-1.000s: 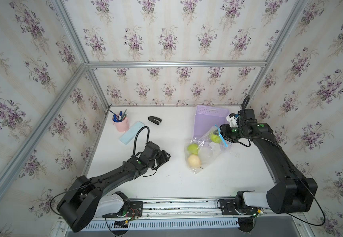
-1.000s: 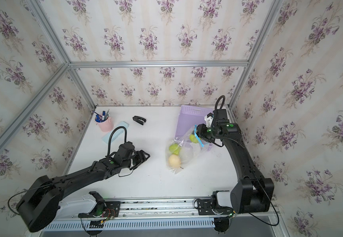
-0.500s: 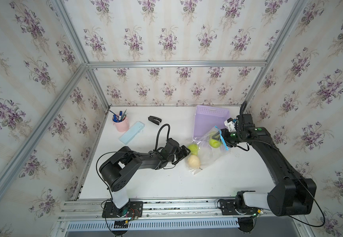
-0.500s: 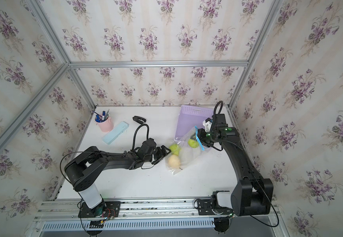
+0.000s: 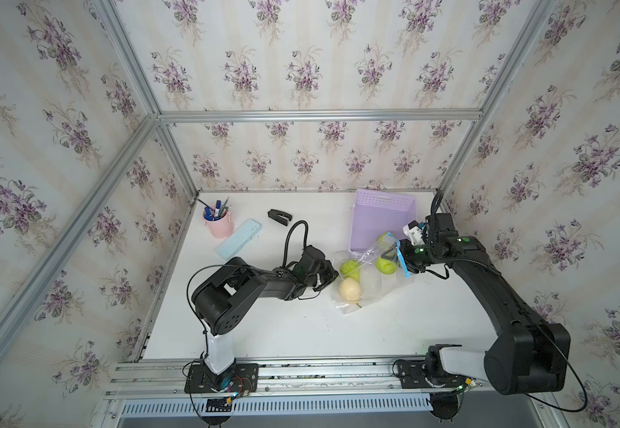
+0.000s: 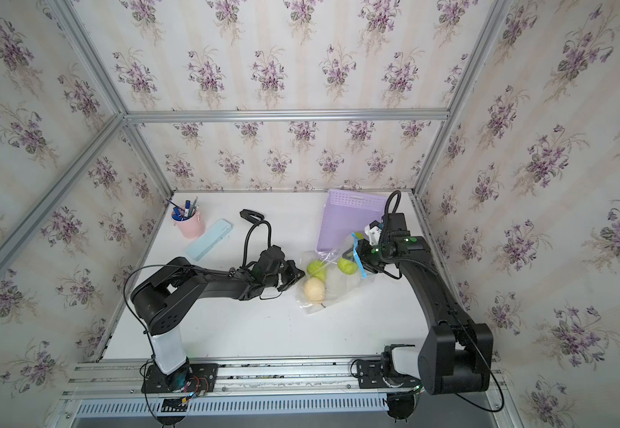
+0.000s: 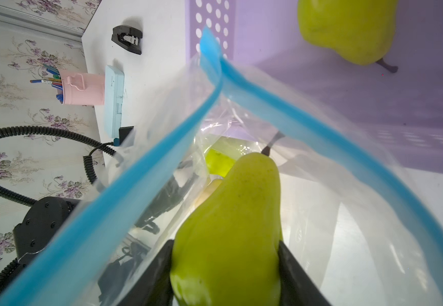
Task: Open the zip-top bag and take out the pear
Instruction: Pick up the pear from the zipper food storage bag, then place the pear in the basket.
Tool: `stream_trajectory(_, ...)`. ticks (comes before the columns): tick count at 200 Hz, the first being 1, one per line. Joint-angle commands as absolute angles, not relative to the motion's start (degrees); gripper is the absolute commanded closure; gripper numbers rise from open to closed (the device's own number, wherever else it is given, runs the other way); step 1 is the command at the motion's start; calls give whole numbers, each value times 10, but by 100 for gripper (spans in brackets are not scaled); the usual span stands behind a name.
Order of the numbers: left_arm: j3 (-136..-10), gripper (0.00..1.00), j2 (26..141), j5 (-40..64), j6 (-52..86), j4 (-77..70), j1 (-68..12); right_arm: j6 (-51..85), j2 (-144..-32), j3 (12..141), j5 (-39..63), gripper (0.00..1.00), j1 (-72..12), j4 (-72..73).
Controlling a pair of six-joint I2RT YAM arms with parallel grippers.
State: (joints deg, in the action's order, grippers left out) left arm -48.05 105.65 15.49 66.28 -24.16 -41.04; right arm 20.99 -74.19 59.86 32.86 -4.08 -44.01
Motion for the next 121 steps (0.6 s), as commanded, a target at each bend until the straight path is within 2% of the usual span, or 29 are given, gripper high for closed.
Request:
stream_trajectory(1,-458,100,1022,170,629,-201,-389,206,-735,613,338,70,-40,-435)
stream_trajectory(37,-411,100,967,176,599,-157,-353,201,-748,643,351,71,-40,-455)
stream_trajectory(79,-358,100,918,184,593,-156,-320,212,-760,680,318,71,-32,-459)
stream_trajectory(121,-338,100,889,199,576,-144,-305,284,-796,718,309,69,30,-380)
